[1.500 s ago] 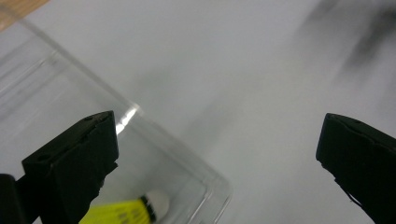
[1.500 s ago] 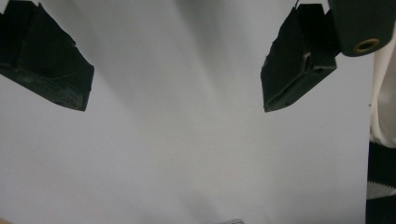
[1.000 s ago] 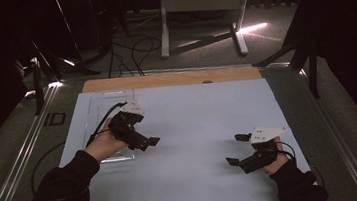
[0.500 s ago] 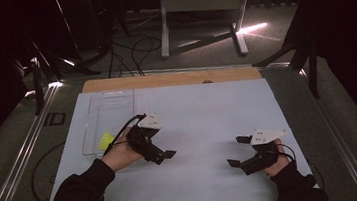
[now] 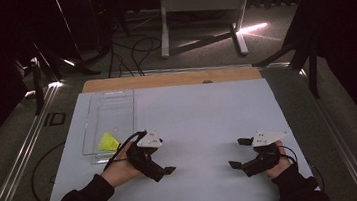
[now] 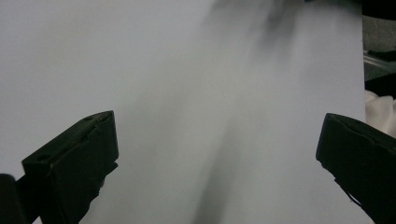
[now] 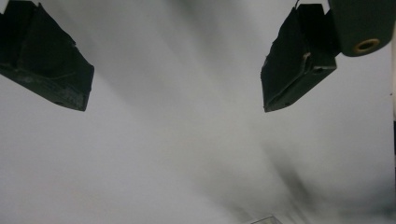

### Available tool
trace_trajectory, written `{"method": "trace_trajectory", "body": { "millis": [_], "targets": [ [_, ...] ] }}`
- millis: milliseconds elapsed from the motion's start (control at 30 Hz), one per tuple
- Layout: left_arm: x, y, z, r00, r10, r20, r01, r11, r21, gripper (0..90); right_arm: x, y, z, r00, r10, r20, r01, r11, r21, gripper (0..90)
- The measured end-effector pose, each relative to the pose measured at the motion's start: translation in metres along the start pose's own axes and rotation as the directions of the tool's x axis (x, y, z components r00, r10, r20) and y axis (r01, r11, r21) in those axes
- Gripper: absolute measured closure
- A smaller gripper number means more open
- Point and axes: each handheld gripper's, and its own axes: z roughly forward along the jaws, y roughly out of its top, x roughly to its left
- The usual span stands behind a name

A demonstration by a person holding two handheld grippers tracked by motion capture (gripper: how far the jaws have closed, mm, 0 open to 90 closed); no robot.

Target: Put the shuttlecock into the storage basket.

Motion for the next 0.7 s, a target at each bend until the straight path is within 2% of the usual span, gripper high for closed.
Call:
{"method": "trace_trajectory", "body": {
  "millis": [133,333,433,500,700],
  "targets": [
    [-0.005,-0.011,-0.001,1.0,-0.004,0.006,0.004,0.9998,-0.018,0.2,0.0,0.0,-0.001,1.0,-0.001,0.004,0.001,1.0,0.0,9.6],
    [-0.011,-0.03,-0.006,0.9996,-0.002,-0.028,0.001,0.9999,-0.017,0.3,0.001,-0.002,-0.002,0.9998,-0.011,0.014,0.011,1.0,-0.01,9.5],
    [-0.013,-0.04,-0.007,0.9992,-0.022,-0.034,0.022,0.9994,-0.028,0.3,0.001,-0.004,-0.002,0.9999,-0.003,0.01,0.003,1.0,-0.004,9.6],
    [-0.014,-0.048,-0.006,0.9986,-0.019,-0.05,0.018,0.9998,-0.01,0.3,0.001,-0.005,-0.002,1.0,0.001,0.008,-0.001,1.0,-0.001,9.6],
    [-0.013,-0.068,-0.006,0.9963,-0.052,-0.068,0.051,0.9987,-0.005,0.3,0.001,-0.006,-0.003,0.9999,0.007,0.015,-0.007,1.0,-0.001,9.6]
  ]
}}
